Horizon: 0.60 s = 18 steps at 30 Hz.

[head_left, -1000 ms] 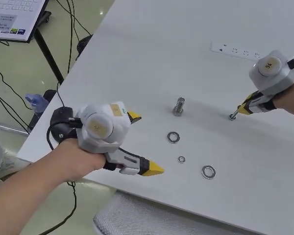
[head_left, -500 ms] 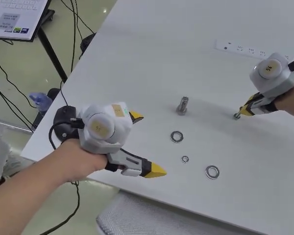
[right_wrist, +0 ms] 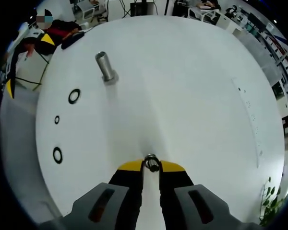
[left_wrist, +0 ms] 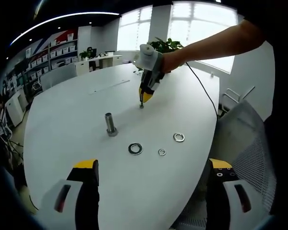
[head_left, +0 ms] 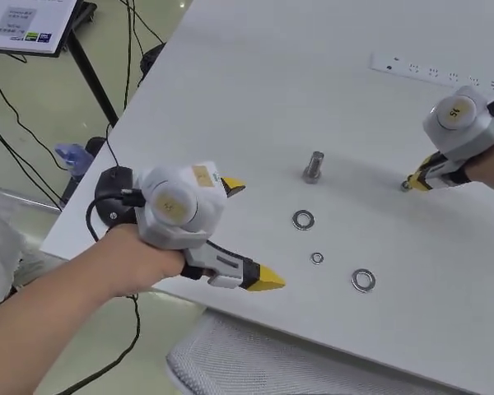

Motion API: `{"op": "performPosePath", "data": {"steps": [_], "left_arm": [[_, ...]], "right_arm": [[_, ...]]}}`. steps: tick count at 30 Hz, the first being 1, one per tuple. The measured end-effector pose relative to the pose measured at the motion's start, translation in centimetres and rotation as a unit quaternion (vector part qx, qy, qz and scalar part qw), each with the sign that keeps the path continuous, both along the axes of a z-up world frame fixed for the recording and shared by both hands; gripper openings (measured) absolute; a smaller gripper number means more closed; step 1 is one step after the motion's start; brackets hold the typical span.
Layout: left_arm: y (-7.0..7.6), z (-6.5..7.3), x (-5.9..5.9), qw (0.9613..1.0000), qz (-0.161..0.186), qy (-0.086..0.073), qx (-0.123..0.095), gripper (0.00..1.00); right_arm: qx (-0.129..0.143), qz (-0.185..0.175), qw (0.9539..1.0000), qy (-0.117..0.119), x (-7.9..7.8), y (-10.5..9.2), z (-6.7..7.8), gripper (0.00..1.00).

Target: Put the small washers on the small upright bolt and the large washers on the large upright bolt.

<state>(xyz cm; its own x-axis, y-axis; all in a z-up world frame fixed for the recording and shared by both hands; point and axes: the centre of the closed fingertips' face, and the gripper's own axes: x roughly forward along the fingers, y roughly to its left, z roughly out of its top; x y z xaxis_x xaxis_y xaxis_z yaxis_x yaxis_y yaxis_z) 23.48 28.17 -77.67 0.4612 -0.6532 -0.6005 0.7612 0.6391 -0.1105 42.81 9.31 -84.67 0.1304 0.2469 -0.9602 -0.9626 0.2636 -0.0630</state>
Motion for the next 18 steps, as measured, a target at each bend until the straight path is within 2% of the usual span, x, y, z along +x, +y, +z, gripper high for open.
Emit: {"op": "performPosePath", "data": {"steps": [6, 18], "left_arm": [[0.1, 0.0, -0.2, 1.0000, 0.003, 0.003, -0.001, 0.94], [0.4, -0.1, -0.3, 1.0000, 0.007, 0.005, -0.001, 0.95]], "right_arm": [[-0.004, 0.001, 1.0000, 0.005, 0.2, -0.1, -1.1, 0.12], [-0.008, -0.002, 0.9999, 0.008, 0.1, 0.0, -1.6, 0.13]]}}
